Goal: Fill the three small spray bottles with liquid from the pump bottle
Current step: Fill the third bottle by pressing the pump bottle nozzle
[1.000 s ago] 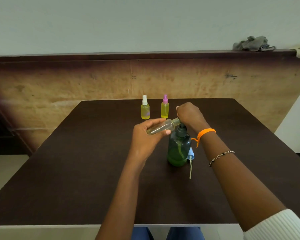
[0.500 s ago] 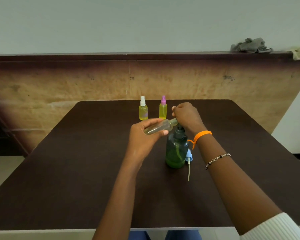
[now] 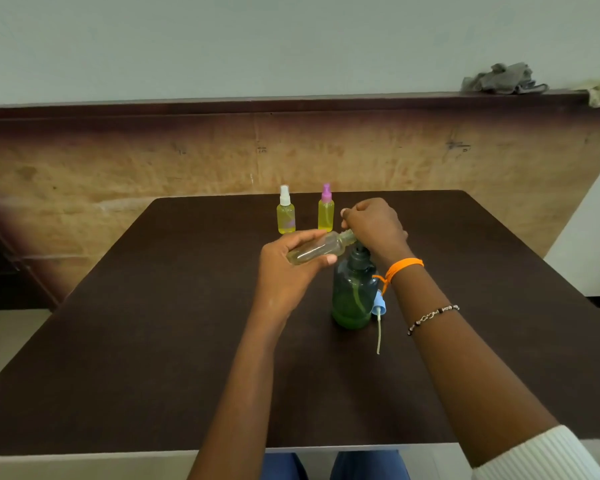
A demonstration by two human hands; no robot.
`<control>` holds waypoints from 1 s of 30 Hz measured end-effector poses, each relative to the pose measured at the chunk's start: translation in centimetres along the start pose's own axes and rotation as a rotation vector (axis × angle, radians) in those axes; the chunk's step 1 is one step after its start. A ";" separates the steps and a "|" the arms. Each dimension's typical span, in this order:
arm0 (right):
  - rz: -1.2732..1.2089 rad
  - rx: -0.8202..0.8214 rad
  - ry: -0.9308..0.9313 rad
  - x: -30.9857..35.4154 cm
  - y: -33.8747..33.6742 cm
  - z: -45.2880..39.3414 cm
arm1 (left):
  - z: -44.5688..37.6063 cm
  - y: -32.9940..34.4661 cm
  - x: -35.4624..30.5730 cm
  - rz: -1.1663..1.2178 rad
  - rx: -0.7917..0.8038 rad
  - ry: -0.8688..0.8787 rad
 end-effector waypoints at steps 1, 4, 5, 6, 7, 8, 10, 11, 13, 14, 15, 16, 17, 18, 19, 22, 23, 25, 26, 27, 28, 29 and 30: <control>0.018 0.027 -0.003 0.3 0.0 -0.2 | 0.0 0.0 -0.2 -0.001 0.003 0.003; 0.007 0.075 0.008 0.1 0.6 -0.7 | -0.2 -0.1 -0.1 0.000 -0.003 0.008; -0.034 0.067 0.026 -0.2 0.9 -0.6 | -0.3 -0.1 0.1 -0.003 -0.006 0.005; -0.061 0.050 0.043 -0.5 1.1 -0.5 | -0.3 -0.1 0.3 -0.005 -0.011 0.000; -0.074 0.041 0.050 -0.8 1.2 -0.3 | -0.3 -0.1 0.5 -0.005 -0.017 -0.010; -0.080 0.038 0.058 -0.9 1.3 -0.2 | -0.2 -0.1 0.7 -0.003 -0.018 -0.018; -0.083 0.032 0.062 -0.8 1.0 0.1 | -0.1 -0.1 0.6 -0.005 -0.011 -0.019; -0.077 0.034 0.056 -0.7 0.9 0.2 | -0.1 -0.1 0.6 -0.007 -0.009 -0.014; -0.052 0.038 0.039 -0.3 0.6 0.1 | -0.1 0.0 0.3 0.000 -0.004 -0.011; -0.039 0.042 0.026 0.2 0.4 0.0 | -0.1 0.0 0.0 0.007 0.000 -0.011; -0.025 0.051 0.010 0.5 0.3 -0.1 | -0.1 0.0 -0.2 0.013 0.005 -0.010; -0.006 0.058 0.002 0.8 0.2 -0.2 | -0.1 0.0 -0.3 0.017 0.007 -0.009; 0.009 0.059 -0.009 0.8 0.2 -0.4 | -0.2 0.1 -0.3 0.021 0.007 -0.008; -0.003 0.052 -0.011 0.5 0.2 -0.5 | -0.2 0.1 -0.2 0.025 0.008 -0.009; -0.034 0.040 -0.009 0.2 0.3 -0.5 | -0.3 0.1 0.0 0.029 0.013 -0.010; -0.077 0.008 0.021 -0.9 0.6 -0.4 | -0.1 0.2 0.7 0.042 0.020 -0.018; -0.063 0.020 0.023 -1.0 0.7 -0.4 | -0.1 0.2 0.9 0.047 0.019 -0.023; -0.014 0.022 0.013 -0.8 0.3 -0.2 | -0.2 0.2 1.0 0.047 0.022 -0.020; 0.017 0.027 0.010 -0.8 0.1 -0.3 | -0.2 0.2 0.8 0.042 0.023 -0.016; 0.049 0.036 0.001 -0.6 -0.1 -0.4 | -0.2 0.1 0.6 0.038 0.023 -0.009; 0.088 0.050 -0.009 -0.3 -0.3 -0.5 | -0.3 0.1 0.4 0.035 0.026 -0.002; 0.119 0.072 -0.021 0.0 -0.3 -0.6 | -0.3 0.1 0.1 0.033 0.032 0.004; 0.139 0.089 -0.028 0.2 -0.3 -0.7 | -0.3 0.1 -0.1 0.031 0.039 0.010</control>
Point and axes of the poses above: each hand's wrist, its own z-axis away from the middle knuckle, its own y-axis out of the palm, x = y × z, the point moved 5 cm from there along -z, towards the middle knuckle, and after that the axes turned 12 degrees about -y, right-handed, at the moved point
